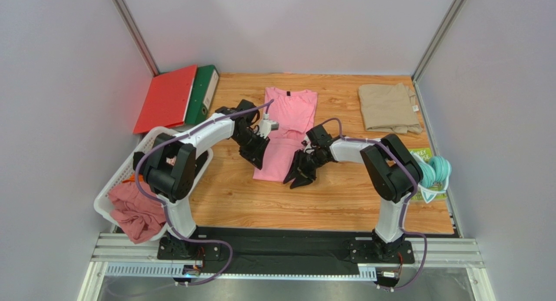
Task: Fold and stack the t-shirts
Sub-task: Fold the folded rectangular tshirt in 1/3 of the way, then grab one side of the 2/3 rectangular tshirt with both arms
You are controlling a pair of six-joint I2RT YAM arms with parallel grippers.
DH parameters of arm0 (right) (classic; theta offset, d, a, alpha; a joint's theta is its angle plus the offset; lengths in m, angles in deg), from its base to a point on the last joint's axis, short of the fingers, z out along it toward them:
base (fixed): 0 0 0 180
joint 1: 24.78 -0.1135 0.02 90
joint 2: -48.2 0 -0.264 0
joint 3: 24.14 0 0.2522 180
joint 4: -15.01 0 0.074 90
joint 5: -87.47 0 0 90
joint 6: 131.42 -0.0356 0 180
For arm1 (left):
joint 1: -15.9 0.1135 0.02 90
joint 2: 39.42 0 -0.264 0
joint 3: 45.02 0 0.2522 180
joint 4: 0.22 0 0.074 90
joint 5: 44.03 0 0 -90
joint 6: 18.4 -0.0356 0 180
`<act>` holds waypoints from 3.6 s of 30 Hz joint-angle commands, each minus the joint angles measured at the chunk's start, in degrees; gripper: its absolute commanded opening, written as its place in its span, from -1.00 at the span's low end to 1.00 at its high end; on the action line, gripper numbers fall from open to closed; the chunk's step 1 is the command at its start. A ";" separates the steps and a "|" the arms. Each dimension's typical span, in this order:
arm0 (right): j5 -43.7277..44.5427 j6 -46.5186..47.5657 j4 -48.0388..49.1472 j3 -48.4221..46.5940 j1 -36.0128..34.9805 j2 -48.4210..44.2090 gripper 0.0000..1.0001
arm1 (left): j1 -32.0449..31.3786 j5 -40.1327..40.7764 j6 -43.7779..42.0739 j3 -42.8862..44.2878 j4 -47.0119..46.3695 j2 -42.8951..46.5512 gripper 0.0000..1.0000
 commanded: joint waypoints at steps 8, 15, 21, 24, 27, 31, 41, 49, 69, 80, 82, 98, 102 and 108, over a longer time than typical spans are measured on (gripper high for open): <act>-1.30 -0.20 4.25 2.42 0.77 2.78 -0.19 | 0.07 -0.16 -1.37 1.01 0.80 2.13 -0.55; -2.80 -1.43 -0.13 -1.33 1.30 -5.64 -0.21 | 0.07 0.63 -1.90 1.36 1.41 3.28 -0.55; -5.17 -1.35 -2.43 -8.73 1.47 -5.06 -0.19 | 0.07 0.45 -1.72 1.36 1.50 2.93 -0.55; -6.57 -2.31 0.45 -9.79 1.82 -0.66 -0.19 | 0.07 0.37 -1.63 1.36 1.50 2.49 -0.55; -6.58 -3.45 3.53 -8.47 2.18 3.04 -0.21 | 0.07 0.63 -1.89 1.45 1.76 2.49 -0.55; -6.66 -4.51 7.23 -5.57 2.79 5.76 -0.21 | 0.07 0.63 -2.25 1.01 1.94 3.19 -0.55; -8.33 -1.80 5.41 -5.03 4.46 2.10 -0.13 | 0.07 -0.51 -2.25 -0.83 2.73 5.65 -0.55; -4.57 5.06 -6.90 -3.82 5.61 -11.36 -0.07 | 0.07 -0.34 -3.65 -4.17 5.01 11.36 -0.52; 7.57 10.87 -12.63 7.09 10.70 -16.21 -0.06 | 0.07 -4.56 0.21 -8.66 2.38 2.14 -0.49; 5.99 10.70 -9.55 4.10 10.79 -8.21 -0.06 | 0.42 -1.22 1.00 -10.59 -2.89 3.19 -0.40; 5.90 10.52 -9.20 3.66 10.79 -7.77 -0.06 | 1.03 -0.95 0.92 -10.94 -3.24 3.37 -0.38; 3.88 7.97 -5.51 2.52 10.79 -5.22 -0.10 | 2.53 -1.39 0.92 -12.97 -4.91 5.12 0.36; 3.88 7.62 -5.07 2.17 10.88 -4.69 -0.13 | 2.53 -1.65 1.44 -12.18 -5.44 4.16 0.36; 3.01 5.95 -2.70 1.99 10.70 -3.37 -0.17 | 2.53 -0.25 1.71 -10.07 -6.32 1.44 0.36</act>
